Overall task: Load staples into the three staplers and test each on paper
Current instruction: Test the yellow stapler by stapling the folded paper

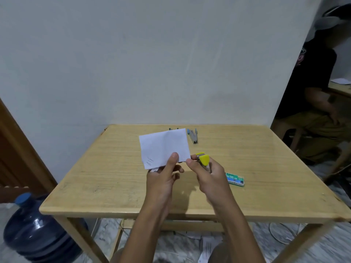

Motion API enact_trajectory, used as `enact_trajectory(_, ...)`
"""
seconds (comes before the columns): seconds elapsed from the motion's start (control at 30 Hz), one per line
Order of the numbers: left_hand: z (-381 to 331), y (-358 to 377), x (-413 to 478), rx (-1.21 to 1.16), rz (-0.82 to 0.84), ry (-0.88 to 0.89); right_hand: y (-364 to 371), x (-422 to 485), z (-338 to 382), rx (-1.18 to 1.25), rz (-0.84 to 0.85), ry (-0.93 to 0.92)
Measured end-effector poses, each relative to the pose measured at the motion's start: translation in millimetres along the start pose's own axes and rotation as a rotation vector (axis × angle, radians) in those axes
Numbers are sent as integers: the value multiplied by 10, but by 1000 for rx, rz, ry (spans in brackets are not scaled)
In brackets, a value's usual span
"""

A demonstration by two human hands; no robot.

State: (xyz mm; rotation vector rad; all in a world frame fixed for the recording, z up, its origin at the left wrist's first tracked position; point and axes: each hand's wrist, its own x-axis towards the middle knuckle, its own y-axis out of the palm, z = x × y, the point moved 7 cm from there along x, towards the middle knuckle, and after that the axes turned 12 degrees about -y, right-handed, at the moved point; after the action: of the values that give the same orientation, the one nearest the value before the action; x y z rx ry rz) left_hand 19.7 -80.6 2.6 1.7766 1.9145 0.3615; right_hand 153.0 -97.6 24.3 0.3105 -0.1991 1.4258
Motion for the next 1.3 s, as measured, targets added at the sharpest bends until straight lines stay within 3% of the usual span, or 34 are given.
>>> enact_trajectory(0.17, -111, -64, 10, 135, -36, 92, 8, 4, 35, -144, 295, -37)
enact_trajectory(0.43, -157, -39, -43, 295, 39, 138, 90, -3, 53, -173, 411, -14)
enact_trajectory(0.93, -55, 22, -39, 220, 191, 114, 149, -8, 113, -111, 332, -92)
enact_trajectory(1.3, -1, -35, 16, 135, 164, 46, 120, 13, -44, -10, 288, -73)
